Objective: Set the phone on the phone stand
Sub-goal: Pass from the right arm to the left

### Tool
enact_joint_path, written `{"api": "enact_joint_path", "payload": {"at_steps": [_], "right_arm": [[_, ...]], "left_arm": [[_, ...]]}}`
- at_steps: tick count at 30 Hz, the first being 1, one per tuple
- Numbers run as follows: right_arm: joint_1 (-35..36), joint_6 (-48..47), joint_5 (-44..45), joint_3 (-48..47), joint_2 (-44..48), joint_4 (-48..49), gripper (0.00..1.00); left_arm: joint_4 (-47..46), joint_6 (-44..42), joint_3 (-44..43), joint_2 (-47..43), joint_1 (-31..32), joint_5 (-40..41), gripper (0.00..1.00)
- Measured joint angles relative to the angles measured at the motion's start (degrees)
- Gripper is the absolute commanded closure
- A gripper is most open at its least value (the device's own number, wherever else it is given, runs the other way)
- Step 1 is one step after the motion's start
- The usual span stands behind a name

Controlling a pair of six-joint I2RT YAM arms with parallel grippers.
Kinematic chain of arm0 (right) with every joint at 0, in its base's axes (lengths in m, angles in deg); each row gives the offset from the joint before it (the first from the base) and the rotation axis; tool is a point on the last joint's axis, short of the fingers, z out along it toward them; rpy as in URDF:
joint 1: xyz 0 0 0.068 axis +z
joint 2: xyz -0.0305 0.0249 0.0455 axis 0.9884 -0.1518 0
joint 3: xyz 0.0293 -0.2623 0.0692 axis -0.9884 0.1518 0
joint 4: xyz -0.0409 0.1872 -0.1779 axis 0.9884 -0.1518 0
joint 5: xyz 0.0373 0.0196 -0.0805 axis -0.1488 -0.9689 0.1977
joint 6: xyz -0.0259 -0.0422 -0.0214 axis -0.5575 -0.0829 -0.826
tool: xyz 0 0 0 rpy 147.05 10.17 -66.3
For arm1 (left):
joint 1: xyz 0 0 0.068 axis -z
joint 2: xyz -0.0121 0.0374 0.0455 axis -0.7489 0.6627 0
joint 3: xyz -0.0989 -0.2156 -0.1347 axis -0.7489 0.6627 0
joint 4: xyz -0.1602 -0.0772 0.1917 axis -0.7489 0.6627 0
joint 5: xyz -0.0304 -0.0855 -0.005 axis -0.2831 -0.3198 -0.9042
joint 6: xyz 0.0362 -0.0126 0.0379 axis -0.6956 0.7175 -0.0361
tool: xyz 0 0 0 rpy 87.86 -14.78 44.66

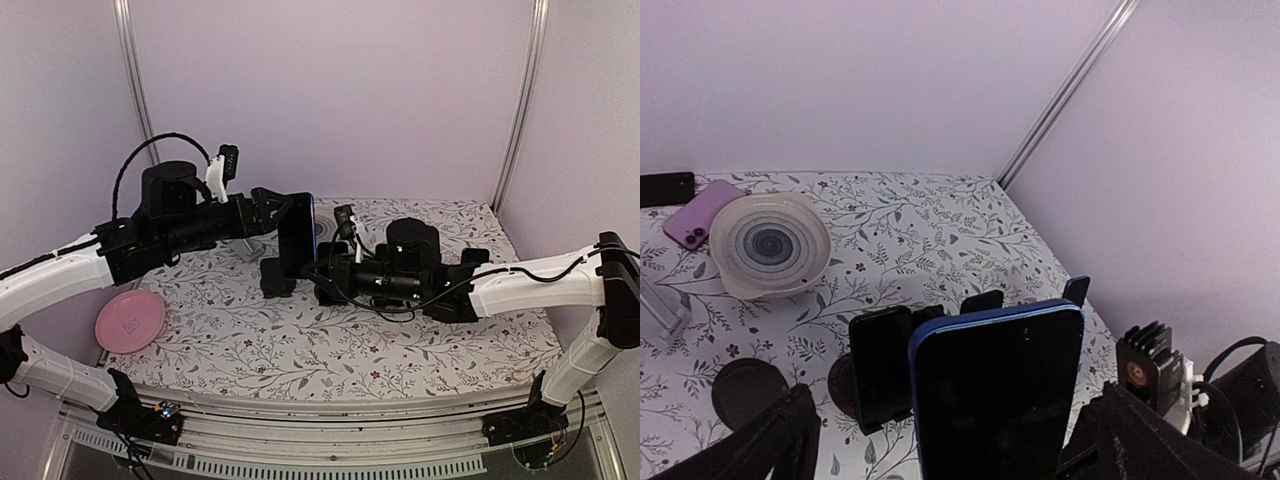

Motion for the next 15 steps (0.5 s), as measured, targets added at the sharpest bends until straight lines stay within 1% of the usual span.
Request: {"api": "enact_joint_path", "payload": {"at_steps": [2,6,11,15], "right_arm": [[0.2,-1.3,1.1,-1.1,0.0,-2.1,0.98],[0.7,-3.4,2.6,-3.2,-0.2,-4.6,0.98],[1.5,-5.2,3.8,-5.5,-1.6,-6.4,0.98],[2.1,-6.4,4.8,-5.9,-2.5,-8.2,0.98]], "left_arm": [[5.7,-0.6,-4.7,2.7,1.9,3.6,0.03],[12.9,-1.0,-11.2,7.0,4.9,8.5,0.03],[18.9,-1.1,-14.9,10.1,7.3,12.4,0.04],[21.7,-0.9,-16.6,11.6,7.6,14.8,0.04]]}}
